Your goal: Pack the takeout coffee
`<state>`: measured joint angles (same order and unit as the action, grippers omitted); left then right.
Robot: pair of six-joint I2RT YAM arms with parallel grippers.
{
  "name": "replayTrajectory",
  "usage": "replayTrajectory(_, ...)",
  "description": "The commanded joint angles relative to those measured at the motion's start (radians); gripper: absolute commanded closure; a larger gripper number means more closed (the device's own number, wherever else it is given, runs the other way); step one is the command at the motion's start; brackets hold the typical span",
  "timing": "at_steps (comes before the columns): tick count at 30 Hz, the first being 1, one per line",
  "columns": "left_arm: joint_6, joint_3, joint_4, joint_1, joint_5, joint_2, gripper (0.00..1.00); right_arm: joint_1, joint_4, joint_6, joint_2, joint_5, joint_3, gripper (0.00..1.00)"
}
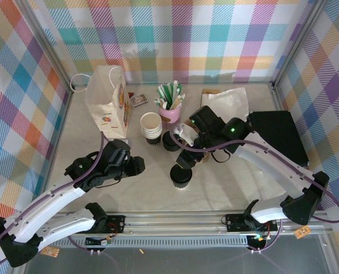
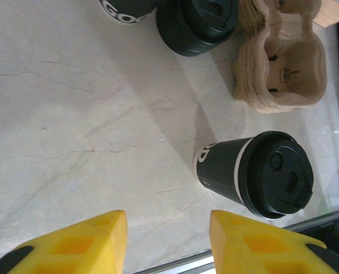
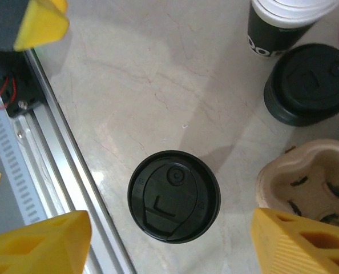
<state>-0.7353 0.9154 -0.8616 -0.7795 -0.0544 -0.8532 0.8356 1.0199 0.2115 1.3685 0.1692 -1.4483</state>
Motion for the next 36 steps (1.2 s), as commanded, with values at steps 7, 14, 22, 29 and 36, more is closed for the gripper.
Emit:
replayTrajectory(7, -0.007, 0.018, -0.142, 0.012, -0.113, 0.104, 0.48, 0.028, 0.040, 0.312, 0.036, 0.091, -0.027, 0.04)
replayTrajectory(14, -0.044, -0.002, -0.203, 0.012, -0.169, 0.174, 0.40, 0.030, 0.030, 0.402, 0.055, 0.081, -0.019, 0.01)
replayTrajectory(22, -0.082, -0.018, -0.280, 0.013, -0.191, 0.228, 0.32, 0.030, 0.071, 0.461, 0.111, 0.075, -0.062, 0.01)
replayTrajectory(29, -0.105, -0.034, -0.345, 0.014, -0.217, 0.269, 0.26, 0.030, 0.106, 0.494, 0.136, 0.090, -0.080, 0.01)
replayTrajectory(36, -0.098, -0.046, -0.368, 0.013, -0.213, 0.280, 0.18, 0.030, 0.124, 0.500, 0.145, 0.089, -0.075, 0.00)
